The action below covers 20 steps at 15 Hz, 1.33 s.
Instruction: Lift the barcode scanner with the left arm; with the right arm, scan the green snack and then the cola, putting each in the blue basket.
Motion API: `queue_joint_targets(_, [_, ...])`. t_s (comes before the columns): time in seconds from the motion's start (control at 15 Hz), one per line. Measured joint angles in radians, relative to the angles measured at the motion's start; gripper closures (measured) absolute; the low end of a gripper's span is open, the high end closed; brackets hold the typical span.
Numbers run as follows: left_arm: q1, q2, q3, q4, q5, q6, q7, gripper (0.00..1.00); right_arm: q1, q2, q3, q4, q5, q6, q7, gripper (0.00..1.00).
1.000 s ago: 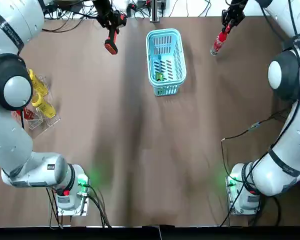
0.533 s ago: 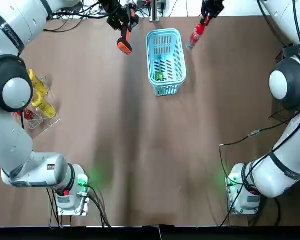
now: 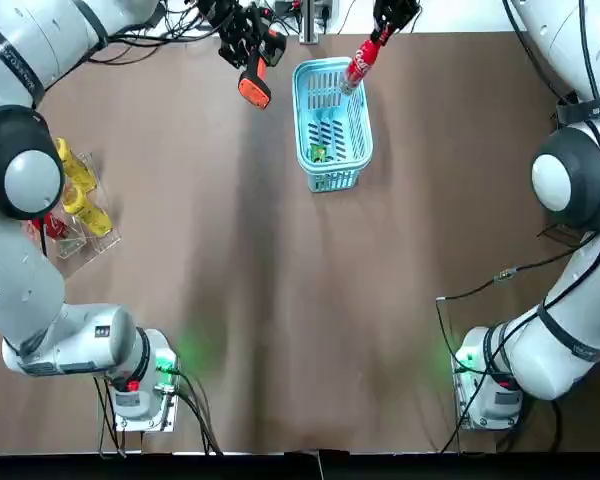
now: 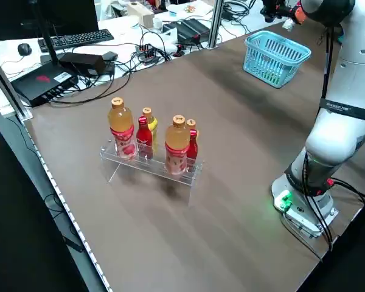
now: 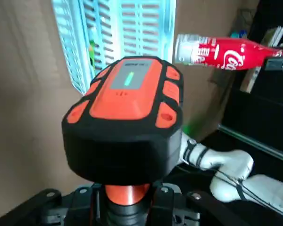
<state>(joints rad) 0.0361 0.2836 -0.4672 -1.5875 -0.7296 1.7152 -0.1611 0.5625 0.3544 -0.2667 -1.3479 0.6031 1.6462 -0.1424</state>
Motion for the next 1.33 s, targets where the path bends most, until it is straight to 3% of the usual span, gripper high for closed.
queue_joint_targets(0.47, [-0.023, 0.054, -0.012, 0.002, -0.146, -0.041, 0.0, 0.63, 0.005, 0.0, 0.02, 0.018, 0.119, 0.003, -0.206, 0.67])
queue_joint_targets(0.73, [-0.038, 0.087, -0.041, 0.031, -0.155, -0.044, -0.016, 0.63, 0.002, 0.0, 0.02, 0.026, 0.124, 0.014, -0.221, 0.67])
queue_joint_targets(1.33, [-0.071, 0.102, -0.035, 0.096, -0.153, -0.034, -0.016, 0.63, 0.003, 0.0, 0.02, 0.027, 0.126, 0.02, -0.222, 0.67])
